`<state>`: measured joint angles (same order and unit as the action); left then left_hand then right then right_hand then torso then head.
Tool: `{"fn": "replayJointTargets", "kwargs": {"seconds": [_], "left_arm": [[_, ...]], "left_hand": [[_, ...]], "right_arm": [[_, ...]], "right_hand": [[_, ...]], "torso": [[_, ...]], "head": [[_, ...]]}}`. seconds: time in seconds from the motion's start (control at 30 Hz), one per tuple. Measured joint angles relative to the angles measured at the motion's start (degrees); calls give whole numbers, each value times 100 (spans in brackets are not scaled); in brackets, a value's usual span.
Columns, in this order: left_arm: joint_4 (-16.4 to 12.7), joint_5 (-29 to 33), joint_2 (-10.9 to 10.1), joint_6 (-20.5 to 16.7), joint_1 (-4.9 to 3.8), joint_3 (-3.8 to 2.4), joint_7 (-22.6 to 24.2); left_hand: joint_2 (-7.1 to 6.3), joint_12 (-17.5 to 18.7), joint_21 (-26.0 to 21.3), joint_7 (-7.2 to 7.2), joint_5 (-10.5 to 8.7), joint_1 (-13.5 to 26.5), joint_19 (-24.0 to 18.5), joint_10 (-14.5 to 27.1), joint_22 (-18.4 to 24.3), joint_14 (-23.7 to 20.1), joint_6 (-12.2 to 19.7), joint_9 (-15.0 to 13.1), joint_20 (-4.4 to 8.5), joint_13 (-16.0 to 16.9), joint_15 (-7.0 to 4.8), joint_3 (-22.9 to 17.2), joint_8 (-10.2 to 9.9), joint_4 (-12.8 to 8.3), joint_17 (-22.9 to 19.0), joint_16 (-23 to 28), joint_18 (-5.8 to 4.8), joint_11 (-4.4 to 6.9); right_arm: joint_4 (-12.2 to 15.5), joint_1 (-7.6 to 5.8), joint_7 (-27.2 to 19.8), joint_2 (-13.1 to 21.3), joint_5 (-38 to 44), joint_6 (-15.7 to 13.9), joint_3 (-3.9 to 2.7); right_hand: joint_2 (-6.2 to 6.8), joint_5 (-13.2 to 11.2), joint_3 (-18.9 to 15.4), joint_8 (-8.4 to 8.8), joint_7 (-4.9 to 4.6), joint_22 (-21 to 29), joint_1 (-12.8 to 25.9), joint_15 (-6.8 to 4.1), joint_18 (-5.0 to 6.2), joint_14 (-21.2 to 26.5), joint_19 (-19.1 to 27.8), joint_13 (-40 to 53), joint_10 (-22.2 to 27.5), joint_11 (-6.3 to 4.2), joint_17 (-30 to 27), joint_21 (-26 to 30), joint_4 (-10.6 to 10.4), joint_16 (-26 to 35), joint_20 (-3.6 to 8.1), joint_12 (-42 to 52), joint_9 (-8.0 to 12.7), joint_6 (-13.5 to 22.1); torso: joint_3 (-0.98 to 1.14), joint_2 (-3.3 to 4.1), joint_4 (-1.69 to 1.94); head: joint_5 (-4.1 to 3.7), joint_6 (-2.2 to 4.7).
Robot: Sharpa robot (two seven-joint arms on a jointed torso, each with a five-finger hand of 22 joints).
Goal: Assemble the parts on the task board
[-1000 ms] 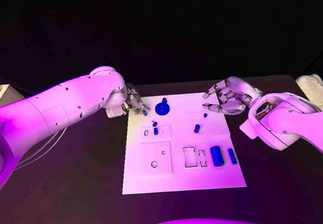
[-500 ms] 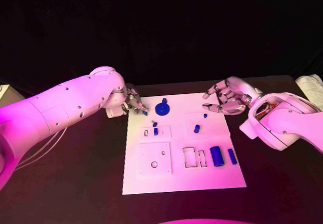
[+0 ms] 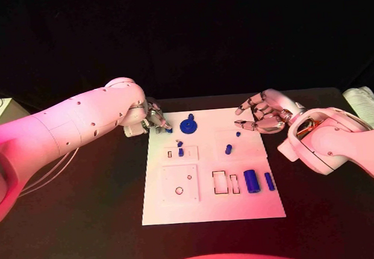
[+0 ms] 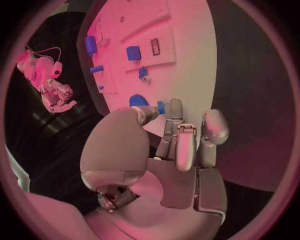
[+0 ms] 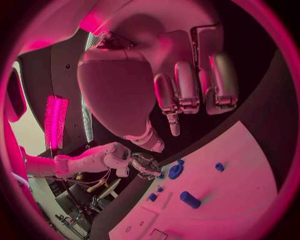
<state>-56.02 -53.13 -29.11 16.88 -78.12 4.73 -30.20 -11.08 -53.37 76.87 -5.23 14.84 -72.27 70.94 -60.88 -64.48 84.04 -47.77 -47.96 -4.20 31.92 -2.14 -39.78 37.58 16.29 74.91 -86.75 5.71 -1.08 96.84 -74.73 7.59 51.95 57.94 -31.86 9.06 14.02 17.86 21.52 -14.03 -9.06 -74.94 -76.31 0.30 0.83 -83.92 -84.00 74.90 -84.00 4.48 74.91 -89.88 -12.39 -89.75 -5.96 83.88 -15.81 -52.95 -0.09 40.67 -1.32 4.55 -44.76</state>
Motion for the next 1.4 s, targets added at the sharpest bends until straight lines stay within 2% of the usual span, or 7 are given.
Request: {"fn": "replayJointTargets", "kwargs": {"seconds": [0.13,0.2,0.27,0.4,0.63,0.97,1.4], "left_arm": [[-26,105,-30,-116,7,3,14],[-49,185,-56,-195,9,3,24],[-85,307,-96,-292,11,3,40],[-212,555,-212,-439,12,3,88],[-589,859,-497,-570,12,-13,192],[-1242,874,-925,-591,9,23,241],[-2011,173,-1267,-722,14,273,192]], "left_hand": [[-90,-52,89,48,263,290,47,-132,-121,0,-156,-17,43,-6,-3,-48,38,-49,0,-52,0,58],[-185,-174,158,92,572,455,129,-267,-220,0,-255,-26,65,112,-63,-300,72,-301,0,-101,-1,86],[-227,-325,197,124,916,586,155,-396,-278,-14,-345,-36,92,309,-78,-266,87,-335,0,-144,-1,99],[-304,-554,262,198,1383,739,207,-572,-357,-2,-480,-39,144,595,-147,-202,122,-400,0,-225,-1,151],[-349,-815,304,268,1934,964,247,-847,-420,-9,-693,-20,184,952,-196,-110,122,-493,0,-301,-1,241],[-379,-936,356,318,2162,1055,308,-971,-520,-9,-785,-19,245,1138,-237,-70,122,-533,0,-301,-1,264],[-387,-964,378,338,2195,1108,328,-1042,-561,11,-805,-13,266,1192,-257,-55,122,-549,0,-301,-1,294]], "right_arm": [[0,0,0,1,1,0,0],[0,0,-1,3,1,0,0],[0,0,-2,5,1,0,0],[-1,0,-4,7,1,0,0],[-4,0,-6,21,1,-1,0],[-5,0,-7,38,1,-1,1],[62,17,-12,82,1,-6,2]], "right_hand": [[0,0,0,-14,0,0,0,0,0,0,0,5,0,0,0,0,0,0,0,0,0,0],[0,0,0,-14,0,0,0,0,0,0,0,5,0,0,0,0,0,0,0,0,0,0],[0,0,0,-14,0,1,0,0,0,0,0,5,0,0,0,0,0,0,0,0,0,0],[0,0,0,-14,0,1,0,0,0,0,0,5,0,0,0,0,0,0,0,0,1,0],[0,0,0,-14,0,1,0,0,0,0,0,4,0,0,0,0,0,0,0,0,1,0],[0,0,0,-14,0,2,0,0,0,0,0,4,0,0,0,0,0,0,0,0,-4,0],[0,0,0,-14,0,3,0,0,0,0,0,3,0,0,0,0,0,0,0,0,-3,0]], "torso": [[0,0,0],[0,0,1],[-1,1,2],[-1,-1,3],[-2,-6,11],[-1,-14,10],[1,-44,54]], "head": [[5,4],[6,7],[6,10],[11,13],[12,18],[36,37],[42,27]]}}
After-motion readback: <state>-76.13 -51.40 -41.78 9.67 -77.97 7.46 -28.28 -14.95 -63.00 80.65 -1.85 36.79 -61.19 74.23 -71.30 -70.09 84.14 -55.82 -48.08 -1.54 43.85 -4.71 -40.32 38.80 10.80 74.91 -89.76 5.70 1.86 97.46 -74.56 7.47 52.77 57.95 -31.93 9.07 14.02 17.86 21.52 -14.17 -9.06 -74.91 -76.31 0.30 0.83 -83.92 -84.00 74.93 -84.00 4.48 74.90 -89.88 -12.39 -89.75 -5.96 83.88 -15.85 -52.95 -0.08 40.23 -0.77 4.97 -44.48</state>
